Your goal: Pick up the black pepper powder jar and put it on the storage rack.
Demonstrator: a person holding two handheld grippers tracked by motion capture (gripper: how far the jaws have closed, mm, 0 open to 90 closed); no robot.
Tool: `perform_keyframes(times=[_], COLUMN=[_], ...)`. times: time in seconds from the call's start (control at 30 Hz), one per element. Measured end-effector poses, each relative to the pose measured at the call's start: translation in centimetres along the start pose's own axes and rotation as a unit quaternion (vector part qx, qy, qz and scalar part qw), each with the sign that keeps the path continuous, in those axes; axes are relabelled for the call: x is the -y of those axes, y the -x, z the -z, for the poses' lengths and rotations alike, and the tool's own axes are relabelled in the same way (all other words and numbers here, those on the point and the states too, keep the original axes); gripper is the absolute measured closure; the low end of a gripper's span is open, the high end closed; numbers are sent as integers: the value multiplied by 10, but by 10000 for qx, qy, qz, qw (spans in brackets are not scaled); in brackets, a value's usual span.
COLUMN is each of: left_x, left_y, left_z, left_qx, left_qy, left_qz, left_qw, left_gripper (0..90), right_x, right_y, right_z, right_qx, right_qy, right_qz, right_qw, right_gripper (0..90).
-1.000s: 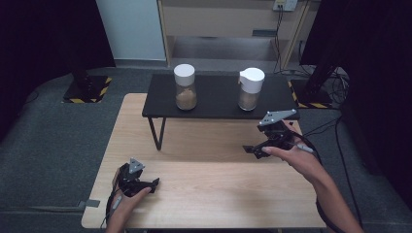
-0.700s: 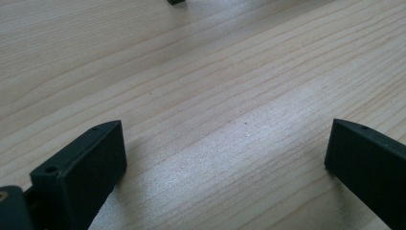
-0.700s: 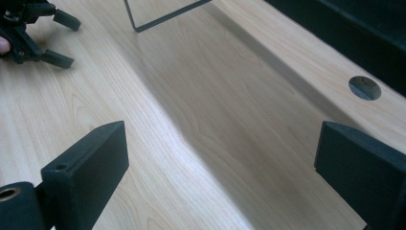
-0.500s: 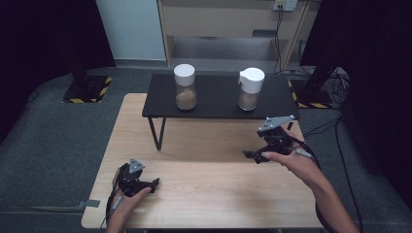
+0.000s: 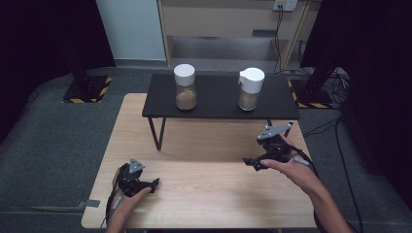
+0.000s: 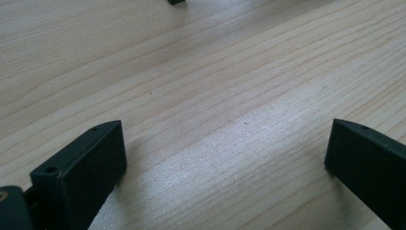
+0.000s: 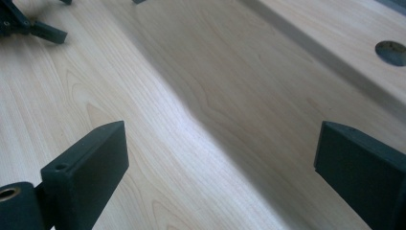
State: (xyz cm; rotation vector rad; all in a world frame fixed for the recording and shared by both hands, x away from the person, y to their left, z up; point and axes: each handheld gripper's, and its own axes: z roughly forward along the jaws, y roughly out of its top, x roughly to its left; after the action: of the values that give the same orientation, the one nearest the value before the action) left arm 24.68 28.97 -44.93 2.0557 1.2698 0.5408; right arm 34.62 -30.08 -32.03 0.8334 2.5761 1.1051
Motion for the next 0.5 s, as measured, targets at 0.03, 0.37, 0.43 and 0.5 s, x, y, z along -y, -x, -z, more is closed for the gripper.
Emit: perform_keyframes(times=[0.03, 0.37, 0.43, 0.5], left_x=[0, 0, 0, 0], left_y=[0, 0, 0, 0], left_z=[0, 0, 0, 0], left_qx=[-1, -1, -1, -1], left_qy=[1, 1, 2, 1], left_qz=[0, 0, 2, 0], left_qw=[10000, 10000, 10000, 10000], left_gripper=[0, 0, 0, 0], right_x=[2, 19, 22, 24], right_y=[-1, -2, -3, -3], right_z=[-1, -10, -11, -12], right_qx=[4, 2, -2, 0], right_qy=[-6, -51, -54, -61], right_qz=[3, -83, -104, -101], right_qw=[10000, 10000, 9999, 9999], right_gripper=[54, 54, 55, 55])
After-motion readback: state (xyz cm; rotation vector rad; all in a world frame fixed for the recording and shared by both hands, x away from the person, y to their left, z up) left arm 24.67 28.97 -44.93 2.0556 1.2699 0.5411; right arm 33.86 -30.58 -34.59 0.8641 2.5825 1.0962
